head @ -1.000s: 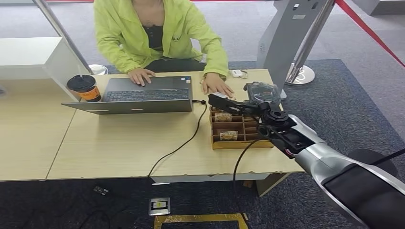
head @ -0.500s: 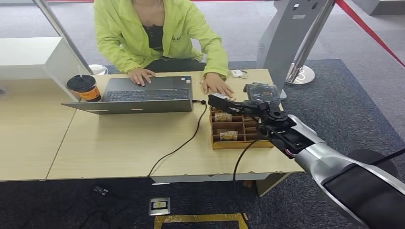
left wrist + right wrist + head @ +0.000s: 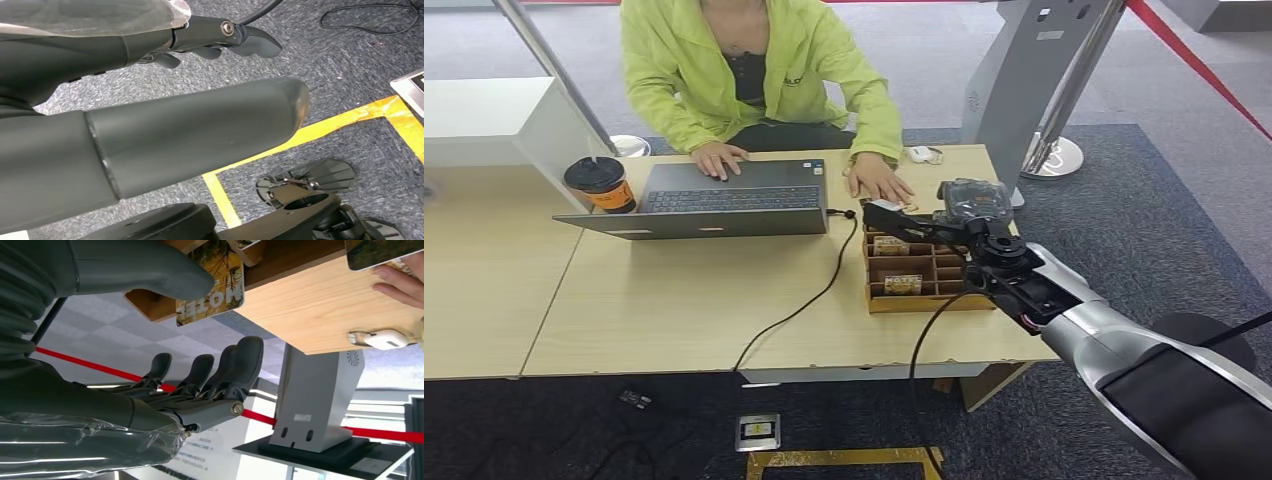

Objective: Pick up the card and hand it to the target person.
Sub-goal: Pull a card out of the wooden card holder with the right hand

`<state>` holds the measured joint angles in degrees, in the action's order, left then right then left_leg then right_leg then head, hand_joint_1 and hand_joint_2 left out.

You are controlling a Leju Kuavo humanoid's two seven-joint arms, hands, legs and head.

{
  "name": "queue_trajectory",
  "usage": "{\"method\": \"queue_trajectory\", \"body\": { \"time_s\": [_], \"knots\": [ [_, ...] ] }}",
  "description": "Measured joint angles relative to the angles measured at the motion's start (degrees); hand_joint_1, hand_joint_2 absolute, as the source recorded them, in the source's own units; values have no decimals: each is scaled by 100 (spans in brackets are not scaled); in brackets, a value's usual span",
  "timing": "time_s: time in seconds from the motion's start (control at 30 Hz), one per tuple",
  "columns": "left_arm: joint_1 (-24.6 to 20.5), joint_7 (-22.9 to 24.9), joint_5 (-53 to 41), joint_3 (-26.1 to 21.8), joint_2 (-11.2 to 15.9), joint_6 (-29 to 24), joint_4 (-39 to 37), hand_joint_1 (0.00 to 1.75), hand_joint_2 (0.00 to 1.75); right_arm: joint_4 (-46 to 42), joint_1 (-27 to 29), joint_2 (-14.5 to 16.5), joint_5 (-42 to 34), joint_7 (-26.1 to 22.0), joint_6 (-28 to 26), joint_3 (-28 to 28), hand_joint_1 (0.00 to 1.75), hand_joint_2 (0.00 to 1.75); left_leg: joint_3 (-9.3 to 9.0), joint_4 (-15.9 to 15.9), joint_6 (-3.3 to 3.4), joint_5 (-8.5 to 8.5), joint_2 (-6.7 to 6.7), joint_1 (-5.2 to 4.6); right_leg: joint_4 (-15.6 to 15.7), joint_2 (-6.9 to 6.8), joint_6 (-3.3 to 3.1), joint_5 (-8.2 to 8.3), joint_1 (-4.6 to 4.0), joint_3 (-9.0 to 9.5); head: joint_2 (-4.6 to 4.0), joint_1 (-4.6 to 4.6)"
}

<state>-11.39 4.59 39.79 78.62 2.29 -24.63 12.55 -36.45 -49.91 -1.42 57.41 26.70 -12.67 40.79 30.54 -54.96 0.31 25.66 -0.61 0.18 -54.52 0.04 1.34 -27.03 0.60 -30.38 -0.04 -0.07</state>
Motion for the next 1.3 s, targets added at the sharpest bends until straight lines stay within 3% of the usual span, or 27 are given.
{"method": "queue_trajectory", "body": {
  "time_s": [0.3,0.4,0.6,0.9,1.3],
  "knots": [
    [0,-1,17,0,-2,0,0,0,0,56,0,0,1,9,5,4,87,175,0,0,0,0,0,0,0,0,0,0,0,0,0,0],
    [0,-1,18,0,-2,-2,0,0,0,76,-1,0,-13,15,5,4,97,175,0,0,0,0,0,0,0,0,0,0,0,0,0,-2],
    [0,0,18,0,-2,-4,0,0,0,123,-1,0,-17,17,-2,4,160,175,0,0,0,0,0,0,0,0,0,0,0,0,0,-2],
    [0,0,16,0,-1,-3,0,0,0,138,-4,0,-24,-36,-91,4,160,175,-1,0,0,0,1,0,0,1,0,0,0,1,0,-2],
    [7,-10,52,0,7,-4,0,0,0,-261,-1,-42,-122,-72,-62,0,175,175,-2,-1,0,0,2,0,0,3,0,1,0,0,0,-1]
  ]
}}
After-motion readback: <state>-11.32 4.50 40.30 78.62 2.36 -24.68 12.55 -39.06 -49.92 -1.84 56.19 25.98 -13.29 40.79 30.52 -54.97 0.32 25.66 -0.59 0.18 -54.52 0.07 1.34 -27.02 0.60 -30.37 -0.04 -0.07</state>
